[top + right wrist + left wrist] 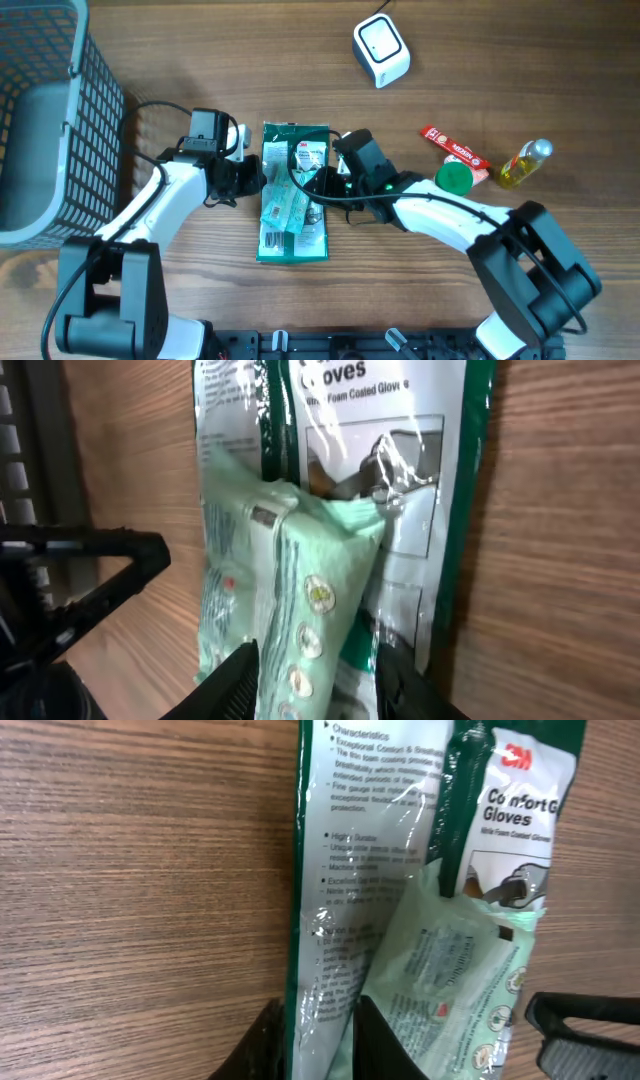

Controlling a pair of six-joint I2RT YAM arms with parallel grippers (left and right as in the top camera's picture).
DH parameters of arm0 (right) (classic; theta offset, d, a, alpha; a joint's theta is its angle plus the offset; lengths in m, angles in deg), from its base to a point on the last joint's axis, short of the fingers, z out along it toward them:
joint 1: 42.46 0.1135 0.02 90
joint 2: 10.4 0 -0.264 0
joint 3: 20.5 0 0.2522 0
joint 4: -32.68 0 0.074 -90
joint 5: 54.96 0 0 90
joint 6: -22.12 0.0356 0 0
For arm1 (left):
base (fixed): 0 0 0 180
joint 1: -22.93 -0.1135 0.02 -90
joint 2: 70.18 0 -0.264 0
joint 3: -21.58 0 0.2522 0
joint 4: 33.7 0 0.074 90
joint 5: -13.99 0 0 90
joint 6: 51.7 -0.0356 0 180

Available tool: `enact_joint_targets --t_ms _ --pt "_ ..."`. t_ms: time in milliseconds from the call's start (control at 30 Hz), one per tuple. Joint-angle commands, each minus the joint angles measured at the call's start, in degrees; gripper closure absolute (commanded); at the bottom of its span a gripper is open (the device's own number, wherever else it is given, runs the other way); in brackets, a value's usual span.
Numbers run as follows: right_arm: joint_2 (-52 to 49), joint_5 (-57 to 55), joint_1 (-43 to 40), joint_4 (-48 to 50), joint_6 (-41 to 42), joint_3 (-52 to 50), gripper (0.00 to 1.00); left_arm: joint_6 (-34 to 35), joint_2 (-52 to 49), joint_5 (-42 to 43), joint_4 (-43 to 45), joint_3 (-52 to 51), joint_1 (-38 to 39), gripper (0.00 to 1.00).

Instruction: Scan the item barcode

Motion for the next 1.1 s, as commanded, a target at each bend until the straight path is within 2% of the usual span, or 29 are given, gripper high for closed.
enact_joint_targets --t_ms 0,200,233,267,300,333,367,433,467,533,633,800,867,933,1000,1067 --pt "-2.54 -0.9 0.79 3.06 0.26 0.31 0.63 -1.16 -1.64 0.85 0.57 -0.37 -0.2 0.86" --pt "-4.5 -0.9 1.46 4.2 0.26 0.31 0.63 -1.16 -2.45 0.85 0.87 -0.37 -0.2 0.86" --pt "-4.59 -0.87 1.51 4.2 0.26 0.31 0.66 -1.16 -2.45 0.83 0.87 -0.37 -0.2 0.86" --pt "-4.59 -0.9 1.51 4.2 0.28 0.31 0.69 -1.16 -2.45 0.81 0.87 -0.37 -0.2 0.86" --pt "-4.59 -0.92 1.49 4.31 0.24 0.31 0.85 -1.16 -2.45 0.44 0.87 -0.37 -0.2 0.87" --pt "-4.59 -0.92 1.49 4.39 0.26 0.31 0.94 -1.16 -2.45 0.42 0.85 -0.37 -0.2 0.87" --pt "-4.59 -0.92 1.49 4.59 0.26 0.31 0.96 -1.16 -2.45 0.42 0.83 -0.37 -0.2 0.87" --pt "-4.59 -0.92 1.49 4.76 0.26 0.31 0.93 -1.16 -2.45 0.42 0.85 -0.37 -0.2 0.87" --pt "-4.57 -0.94 1.49 4.76 0.26 0.31 0.85 -1.16 -2.45 0.42 0.85 -0.37 -0.2 0.87" --pt "-4.59 -1.75 1.88 4.46 0.26 0.31 0.77 -1.16 -2.45 0.42 0.85 -0.37 -0.2 0.87" --pt "-4.59 -4.59 3.32 4.46 0.28 0.31 0.72 -1.16 -2.45 0.42 0.83 -0.37 -0.2 0.87" --pt "-4.59 -9.31 5.81 4.76 0.28 0.31 0.74 -1.16 -2.45 0.42 0.83 -0.37 -0.2 0.87" --pt "-4.59 -10.71 5.84 4.74 0.28 0.31 0.79 -1.16 -2.45 0.42 0.85 -0.37 -0.2 0.87" --pt "-5.01 -11.21 6.27 4.9 0.26 0.31 0.79 -1.16 -2.45 0.42 0.85 -0.37 -0.2 0.87" --pt "-5.2 -10.73 6.32 5.73 0.26 0.31 0.89 -1.16 -2.45 0.42 0.83 -0.37 -0.2 0.87" --pt "-5.09 -7.85 6.23 8.15 -0.26 0.31 0.91 -1.16 -2.45 0.42 0.81 -0.37 -0.2 0.88"
